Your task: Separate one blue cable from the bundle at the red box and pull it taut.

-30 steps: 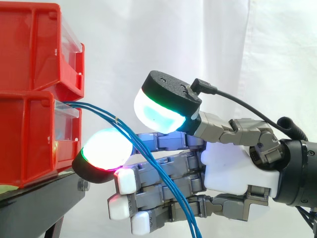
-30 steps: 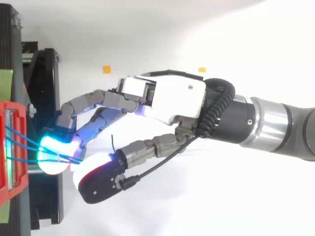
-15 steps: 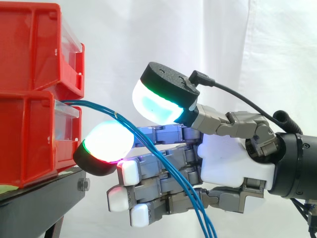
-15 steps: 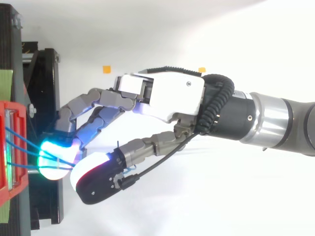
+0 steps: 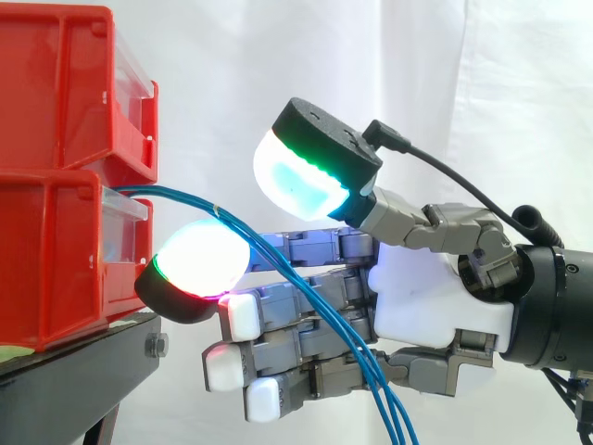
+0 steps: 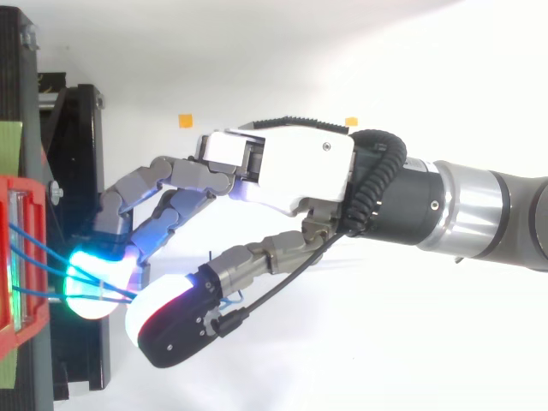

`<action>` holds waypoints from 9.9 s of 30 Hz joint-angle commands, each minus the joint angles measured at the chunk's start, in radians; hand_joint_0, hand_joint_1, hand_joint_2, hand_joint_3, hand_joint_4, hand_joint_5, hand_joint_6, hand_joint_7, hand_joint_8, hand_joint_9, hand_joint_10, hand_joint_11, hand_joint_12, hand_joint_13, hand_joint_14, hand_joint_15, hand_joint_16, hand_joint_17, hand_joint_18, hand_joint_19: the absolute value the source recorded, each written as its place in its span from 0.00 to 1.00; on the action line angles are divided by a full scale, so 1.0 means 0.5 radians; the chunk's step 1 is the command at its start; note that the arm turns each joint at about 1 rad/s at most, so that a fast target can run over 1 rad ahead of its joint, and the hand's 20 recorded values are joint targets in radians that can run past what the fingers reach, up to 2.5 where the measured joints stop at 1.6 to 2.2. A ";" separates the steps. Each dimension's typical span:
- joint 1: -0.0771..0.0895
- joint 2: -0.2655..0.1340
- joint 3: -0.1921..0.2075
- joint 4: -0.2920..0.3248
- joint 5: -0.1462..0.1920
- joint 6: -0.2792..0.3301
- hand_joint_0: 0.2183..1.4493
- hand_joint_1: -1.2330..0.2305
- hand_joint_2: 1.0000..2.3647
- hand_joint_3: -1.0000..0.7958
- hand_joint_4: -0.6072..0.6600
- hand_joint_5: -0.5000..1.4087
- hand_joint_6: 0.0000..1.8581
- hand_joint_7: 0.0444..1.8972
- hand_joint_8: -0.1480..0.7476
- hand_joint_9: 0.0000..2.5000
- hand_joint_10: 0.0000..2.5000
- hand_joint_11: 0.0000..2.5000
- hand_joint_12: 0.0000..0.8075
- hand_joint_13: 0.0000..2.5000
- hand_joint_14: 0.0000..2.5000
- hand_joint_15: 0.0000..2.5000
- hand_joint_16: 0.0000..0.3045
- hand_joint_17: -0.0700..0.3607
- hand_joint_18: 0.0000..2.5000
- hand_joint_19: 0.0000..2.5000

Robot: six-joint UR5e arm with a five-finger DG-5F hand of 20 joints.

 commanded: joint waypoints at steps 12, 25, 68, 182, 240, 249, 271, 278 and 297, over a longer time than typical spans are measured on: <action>-0.028 -0.003 -0.003 0.000 -0.107 0.101 0.30 0.28 0.00 0.32 0.53 0.17 0.46 0.40 0.44 0.38 0.01 0.34 0.36 0.34 0.01 0.24 0.15 0.39 0.27 0.31; -0.046 -0.003 -0.003 0.000 -0.141 0.104 0.30 0.37 0.01 0.37 0.54 0.18 0.46 0.41 0.47 0.40 0.01 0.35 0.38 0.35 0.01 0.25 0.16 0.41 0.28 0.31; -0.058 -0.003 -0.006 -0.012 -0.169 0.104 0.30 0.43 0.01 0.36 0.50 0.20 0.49 0.50 0.46 0.47 0.01 0.39 0.39 0.38 0.01 0.28 0.15 0.41 0.30 0.35; -0.120 0.151 0.172 -0.957 -0.310 -0.117 0.39 0.18 0.00 0.28 0.44 0.19 0.49 0.51 0.40 0.47 0.01 0.42 0.36 0.39 0.01 0.29 0.14 0.38 0.33 0.35; -0.120 0.178 0.172 -0.957 -0.301 -0.111 0.20 0.31 0.00 0.28 0.49 0.21 0.49 0.46 0.42 0.52 0.01 0.46 0.39 0.42 0.01 0.34 0.17 0.43 0.35 0.37; -0.117 0.197 0.172 -0.991 -0.291 -0.117 0.30 0.58 0.00 0.28 0.48 0.21 0.47 0.51 0.38 0.52 0.01 0.46 0.35 0.41 0.01 0.35 0.14 0.38 0.32 0.40; -0.111 0.194 0.172 -0.991 -0.239 -0.105 0.34 0.28 0.01 0.44 0.46 0.19 0.51 0.48 0.41 0.50 0.01 0.49 0.39 0.42 0.01 0.34 0.16 0.42 0.34 0.37; -0.111 0.194 0.172 -0.991 -0.242 -0.031 0.37 0.30 0.01 0.38 0.40 0.18 0.51 0.48 0.38 0.49 0.01 0.49 0.35 0.41 0.01 0.34 0.14 0.39 0.33 0.38; -0.114 0.191 0.055 -0.746 -0.248 0.282 0.43 0.30 0.01 0.37 0.15 0.18 0.53 0.56 0.37 0.52 0.01 0.47 0.33 0.42 0.01 0.34 0.13 0.38 0.33 0.39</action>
